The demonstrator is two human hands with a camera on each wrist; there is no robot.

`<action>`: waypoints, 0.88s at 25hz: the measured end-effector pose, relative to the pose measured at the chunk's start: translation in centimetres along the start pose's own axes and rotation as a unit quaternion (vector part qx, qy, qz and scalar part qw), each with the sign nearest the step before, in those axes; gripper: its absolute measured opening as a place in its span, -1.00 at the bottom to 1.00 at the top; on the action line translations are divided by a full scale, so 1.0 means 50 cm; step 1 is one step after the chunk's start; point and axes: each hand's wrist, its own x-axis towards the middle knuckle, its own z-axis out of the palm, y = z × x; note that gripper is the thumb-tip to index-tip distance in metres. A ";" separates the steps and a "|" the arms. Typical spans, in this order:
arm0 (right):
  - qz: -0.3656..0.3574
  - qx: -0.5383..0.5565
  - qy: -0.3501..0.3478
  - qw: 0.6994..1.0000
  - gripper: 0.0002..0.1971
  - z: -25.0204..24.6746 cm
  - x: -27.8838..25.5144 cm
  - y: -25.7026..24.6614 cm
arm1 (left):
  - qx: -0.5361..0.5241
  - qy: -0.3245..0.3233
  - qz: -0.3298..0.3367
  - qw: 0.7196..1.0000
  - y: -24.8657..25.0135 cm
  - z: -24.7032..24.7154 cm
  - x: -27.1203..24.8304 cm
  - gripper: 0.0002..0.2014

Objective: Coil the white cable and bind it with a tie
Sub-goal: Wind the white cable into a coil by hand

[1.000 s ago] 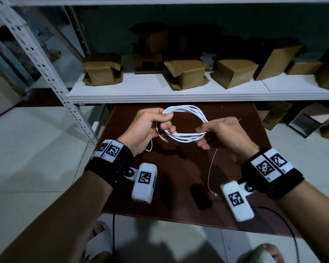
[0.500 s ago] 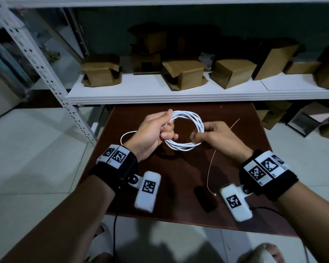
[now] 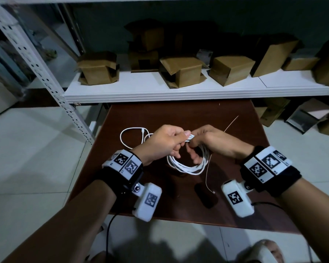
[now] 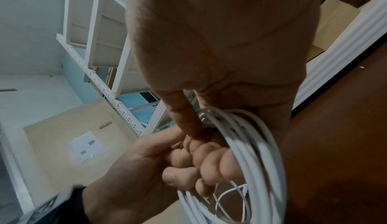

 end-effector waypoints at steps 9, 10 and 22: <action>0.026 0.088 0.077 0.993 -0.81 0.021 0.004 -0.006 | 0.010 0.030 0.032 0.999 0.002 0.010 0.010 -0.52; 0.033 0.097 0.101 0.990 -0.85 0.028 0.002 -0.010 | 0.001 0.036 0.032 0.999 0.006 0.011 0.008 -0.51; -0.035 0.357 0.200 0.912 -0.57 0.022 -0.001 -0.029 | -0.133 -0.006 0.081 0.988 0.018 0.001 -0.016 -0.90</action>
